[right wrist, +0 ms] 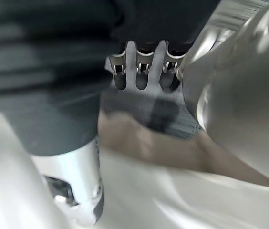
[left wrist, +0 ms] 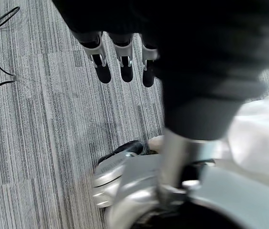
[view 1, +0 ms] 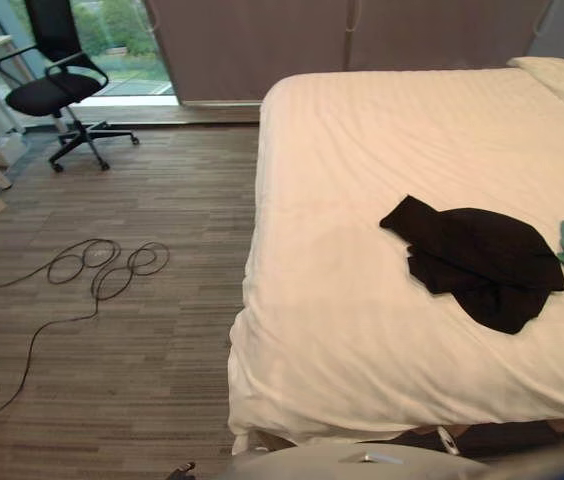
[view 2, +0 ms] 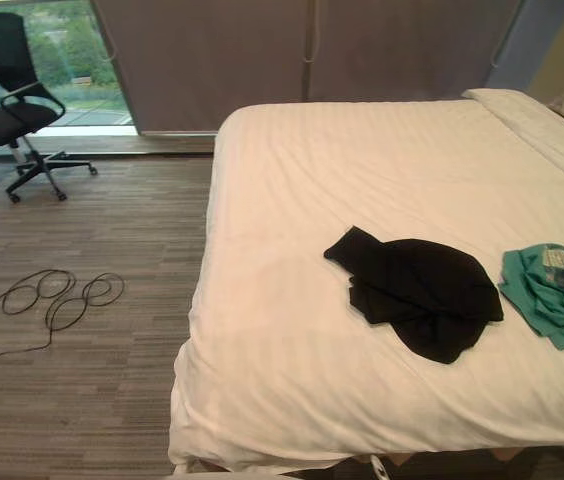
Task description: Tidy the bed and pick cloth on bed and put in laundry
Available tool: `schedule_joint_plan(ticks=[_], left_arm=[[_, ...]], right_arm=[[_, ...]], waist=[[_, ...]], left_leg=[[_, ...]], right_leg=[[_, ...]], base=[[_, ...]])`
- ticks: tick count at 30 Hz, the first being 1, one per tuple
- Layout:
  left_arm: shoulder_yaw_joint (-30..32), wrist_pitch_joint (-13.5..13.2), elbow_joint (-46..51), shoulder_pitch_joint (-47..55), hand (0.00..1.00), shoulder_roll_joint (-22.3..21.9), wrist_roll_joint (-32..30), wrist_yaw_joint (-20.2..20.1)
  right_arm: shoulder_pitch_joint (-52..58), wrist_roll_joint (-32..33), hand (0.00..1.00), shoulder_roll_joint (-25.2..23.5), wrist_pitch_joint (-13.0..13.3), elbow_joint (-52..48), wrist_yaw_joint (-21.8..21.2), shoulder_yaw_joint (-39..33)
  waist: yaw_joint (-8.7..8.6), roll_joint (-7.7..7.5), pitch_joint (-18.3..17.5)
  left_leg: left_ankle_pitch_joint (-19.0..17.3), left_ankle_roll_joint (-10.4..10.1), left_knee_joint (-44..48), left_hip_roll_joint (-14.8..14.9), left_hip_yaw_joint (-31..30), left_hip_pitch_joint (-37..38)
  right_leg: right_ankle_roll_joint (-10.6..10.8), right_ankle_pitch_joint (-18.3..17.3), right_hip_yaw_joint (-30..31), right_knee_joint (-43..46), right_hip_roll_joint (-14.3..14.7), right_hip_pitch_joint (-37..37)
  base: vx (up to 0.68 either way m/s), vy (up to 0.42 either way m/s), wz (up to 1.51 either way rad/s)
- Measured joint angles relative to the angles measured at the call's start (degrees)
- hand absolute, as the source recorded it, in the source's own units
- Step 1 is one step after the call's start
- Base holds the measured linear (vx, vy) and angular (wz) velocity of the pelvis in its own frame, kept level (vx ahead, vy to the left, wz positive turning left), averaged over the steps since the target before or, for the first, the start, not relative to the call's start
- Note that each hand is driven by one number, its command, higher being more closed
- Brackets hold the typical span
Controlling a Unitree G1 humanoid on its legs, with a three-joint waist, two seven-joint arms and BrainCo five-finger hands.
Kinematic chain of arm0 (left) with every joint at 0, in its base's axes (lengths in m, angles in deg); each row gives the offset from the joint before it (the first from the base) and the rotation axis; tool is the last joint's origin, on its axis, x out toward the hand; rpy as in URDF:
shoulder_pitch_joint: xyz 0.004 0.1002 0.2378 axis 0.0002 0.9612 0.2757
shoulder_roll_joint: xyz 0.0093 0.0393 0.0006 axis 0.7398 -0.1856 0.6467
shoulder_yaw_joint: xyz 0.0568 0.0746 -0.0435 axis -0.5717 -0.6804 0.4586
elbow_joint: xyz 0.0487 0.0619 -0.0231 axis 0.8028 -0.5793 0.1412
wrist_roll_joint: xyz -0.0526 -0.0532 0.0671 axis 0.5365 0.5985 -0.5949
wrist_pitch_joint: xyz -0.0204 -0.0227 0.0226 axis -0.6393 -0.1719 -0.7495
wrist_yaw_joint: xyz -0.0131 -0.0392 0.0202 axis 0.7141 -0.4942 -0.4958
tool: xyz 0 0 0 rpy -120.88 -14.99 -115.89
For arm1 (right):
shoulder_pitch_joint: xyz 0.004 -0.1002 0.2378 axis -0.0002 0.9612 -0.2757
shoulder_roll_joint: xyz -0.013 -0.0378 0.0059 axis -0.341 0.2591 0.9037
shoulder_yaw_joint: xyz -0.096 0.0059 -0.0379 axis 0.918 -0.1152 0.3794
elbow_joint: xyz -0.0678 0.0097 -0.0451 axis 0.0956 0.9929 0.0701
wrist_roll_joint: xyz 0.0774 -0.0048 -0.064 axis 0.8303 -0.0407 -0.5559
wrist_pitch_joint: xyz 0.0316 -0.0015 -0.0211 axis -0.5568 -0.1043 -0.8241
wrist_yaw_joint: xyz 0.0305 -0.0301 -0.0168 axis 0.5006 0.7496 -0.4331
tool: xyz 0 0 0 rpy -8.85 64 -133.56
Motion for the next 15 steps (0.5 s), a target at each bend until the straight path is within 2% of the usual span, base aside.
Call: schedule_joint_plan(ticks=[4, 5, 8, 11, 13, 15], left_arm=[[0.1, -1.6, -0.7, 0.2, 0.00, -0.9, 2.3, 0.2], [0.1, -2.1, -0.7, 0.2, 0.00, -1.0, 2.3, 0.6], [0.1, -3.3, -0.6, 0.6, 0.00, -1.0, 2.2, 1.0], [-2.0, -2.8, -0.5, 0.7, 0.00, -0.4, 2.2, 1.3], [-5.6, -1.8, -0.4, 0.5, 0.00, 0.5, 2.4, 2.3], [-8.2, -0.2, -0.1, 0.3, 0.00, 1.2, 3.7, 3.0]], right_arm=[[0.1, 3.9, 0.00, 0.0, 6.2, 0.0, 8.9, -4.7], [0.1, 4.1, 1.00, 0.1, 8.3, -0.9, 11.5, -6.1], [-1.3, 3.2, 1.00, 0.5, 13.7, -6.8, 17.4, -8.6], [-3.8, -2.1, 1.00, 3.5, 18.0, -16.6, 19.2, -8.2], [-6.8, -6.1, 1.00, 7.3, 20.9, -22.0, 17.9, -6.5], [-10.1, -8.7, 1.00, 11.9, 23.2, -26.6, 13.6, -3.0]], waist=[[0.02, 0.36, 0.2], [0.01, 0.36, 0.2], [0.07, -0.19, 0.4], [-0.06, -0.78, 0.7], [-0.05, -0.93, 0.7], [-0.02, -1.13, 0.8]], left_leg=[[1.5, 0.0, -3.1, 0.1, 1.3, 1.6], [1.5, 0.0, -3.3, 0.2, 1.5, 1.6], [1.1, 0.2, -3.4, 0.2, 2.5, 1.8], [0.5, 0.2, -3.4, -0.1, 3.3, 2.0], [0.3, 0.4, -3.4, -0.1, 3.9, 2.0], [0.4, 0.4, -3.4, -0.1, 4.5, 2.0]], right_leg=[[0.0, 1.6, 0.0, -0.8, 0.6, 0.1], [-0.1, 2.1, 0.0, -0.8, 0.7, 0.1], [-0.1, 2.6, 0.0, -0.4, 0.5, -0.2], [-0.1, 2.8, 0.0, 0.9, 0.2, -1.0], [-0.1, 3.3, 0.0, 0.9, 0.1, -1.2], [-0.2, 3.4, 0.0, 0.8, 0.0, -1.4]], base=[[0.02, 0.017, -0.12], [-0.03, 0.029, -0.08], [-0.06, 0.030, -0.13], [-0.09, 0.021, -0.17], [-0.10, 0.016, -0.13], [-0.07, 0.007, -0.06]])
